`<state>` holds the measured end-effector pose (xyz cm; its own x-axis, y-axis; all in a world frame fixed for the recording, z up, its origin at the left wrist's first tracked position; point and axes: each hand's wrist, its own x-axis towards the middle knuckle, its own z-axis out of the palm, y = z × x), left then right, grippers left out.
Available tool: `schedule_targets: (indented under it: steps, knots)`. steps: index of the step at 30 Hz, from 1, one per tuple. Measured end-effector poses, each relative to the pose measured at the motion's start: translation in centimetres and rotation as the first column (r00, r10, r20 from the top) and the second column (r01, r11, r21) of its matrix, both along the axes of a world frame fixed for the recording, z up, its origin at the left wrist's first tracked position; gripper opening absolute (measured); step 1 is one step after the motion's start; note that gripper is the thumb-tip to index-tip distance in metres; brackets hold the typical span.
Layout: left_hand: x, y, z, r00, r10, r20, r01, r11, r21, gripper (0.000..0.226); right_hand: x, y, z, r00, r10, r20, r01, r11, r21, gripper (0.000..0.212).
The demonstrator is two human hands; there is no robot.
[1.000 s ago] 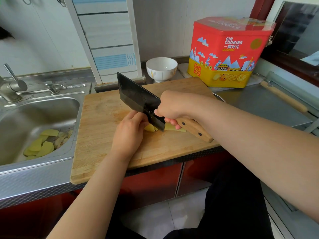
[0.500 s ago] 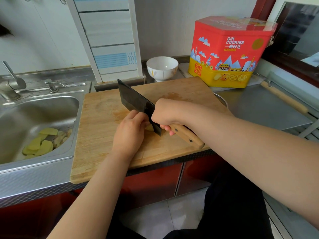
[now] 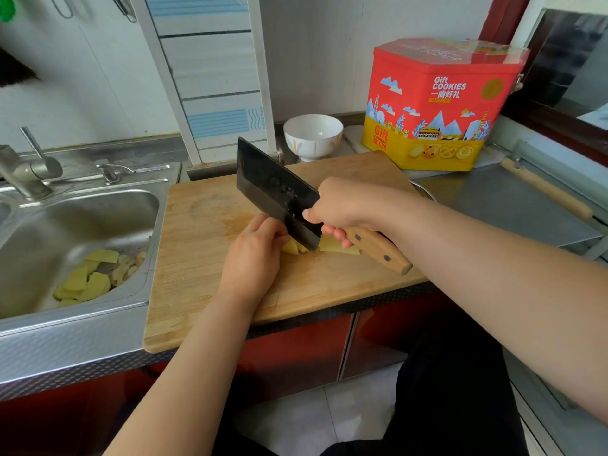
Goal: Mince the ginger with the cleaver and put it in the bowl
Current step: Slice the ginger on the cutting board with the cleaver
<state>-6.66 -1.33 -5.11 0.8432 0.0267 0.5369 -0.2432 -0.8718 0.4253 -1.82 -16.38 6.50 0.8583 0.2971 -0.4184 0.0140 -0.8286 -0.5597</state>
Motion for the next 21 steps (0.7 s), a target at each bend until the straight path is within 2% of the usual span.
schedule_targets:
  steps: [6,15,21]
  knots:
    - [0.0,0.0,-0.1,1.0,0.002,0.003,-0.002,1.0,0.026,0.006,-0.5,0.7,1.1,0.997,0.062,0.041,-0.06,0.997,-0.051,0.025]
    - [0.1,0.1,-0.2,1.0,-0.011,0.001,0.011,0.999,0.043,0.004,-0.7,1.0,0.8,0.999,0.048,0.008,-0.048,0.997,-0.062,0.019]
    - [0.1,0.1,-0.2,1.0,-0.004,0.001,0.004,0.999,0.043,0.004,-0.9,1.4,0.7,0.999,0.054,-0.006,-0.054,0.992,-0.112,0.024]
